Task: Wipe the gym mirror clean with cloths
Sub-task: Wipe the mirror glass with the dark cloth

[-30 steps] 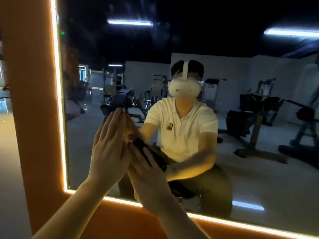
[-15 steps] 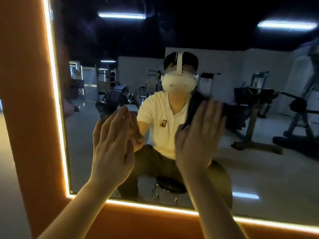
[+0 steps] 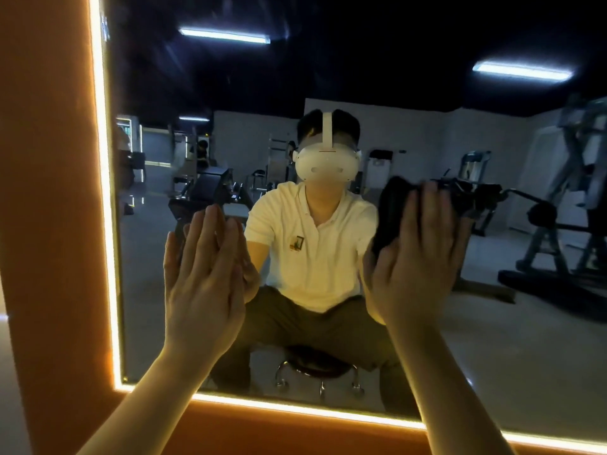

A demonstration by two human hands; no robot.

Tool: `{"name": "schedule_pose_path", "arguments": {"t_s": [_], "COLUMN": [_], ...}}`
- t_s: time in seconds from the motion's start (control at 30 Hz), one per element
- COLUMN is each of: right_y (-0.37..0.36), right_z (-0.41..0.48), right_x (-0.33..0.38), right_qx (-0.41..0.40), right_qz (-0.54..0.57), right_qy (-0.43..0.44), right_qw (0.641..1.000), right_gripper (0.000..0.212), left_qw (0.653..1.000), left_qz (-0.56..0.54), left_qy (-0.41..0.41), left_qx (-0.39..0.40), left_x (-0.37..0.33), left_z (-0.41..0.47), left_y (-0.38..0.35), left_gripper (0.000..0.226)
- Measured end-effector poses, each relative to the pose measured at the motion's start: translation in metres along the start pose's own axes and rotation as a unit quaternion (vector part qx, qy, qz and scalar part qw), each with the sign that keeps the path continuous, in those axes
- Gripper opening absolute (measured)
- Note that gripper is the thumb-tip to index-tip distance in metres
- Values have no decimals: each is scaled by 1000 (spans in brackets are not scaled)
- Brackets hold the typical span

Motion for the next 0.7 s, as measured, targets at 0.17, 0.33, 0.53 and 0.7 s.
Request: {"name": "schedule_pose_path", "arguments": {"t_s": [0.17, 0.33, 0.53, 0.7], "right_y": [-15, -52, -3, 15], "right_z": [-12, -100, 50, 83], "right_x": [72, 152, 41, 38], "right_qx": [-10, 125, 32, -27], "right_qz": [0, -92, -81, -15], "right_qy": [-14, 394, 135, -72], "right_qw": [1000, 906, 987, 997], "right_gripper": [68, 65, 62, 65], "left_qw": [1000, 997, 996, 996], "left_qz": [-25, -40, -27, -10], "left_qy": [10, 36, 74, 84], "left_qx": [-10, -62, -45, 6], "left_x": [0, 11, 3, -6], "left_z": [2, 6, 15, 18], "left_y": [3, 18, 19, 16], "left_gripper": [55, 47, 46, 69]}}
Point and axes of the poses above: each hand's wrist, its own z-axis towards the middle knuckle, its own y-axis out of the back of the hand, x = y × z, the point moved 8 cm from there along z, towards the middle knuckle, and after that the axes turned 15 degrees about -y, right-handed, at the moved point
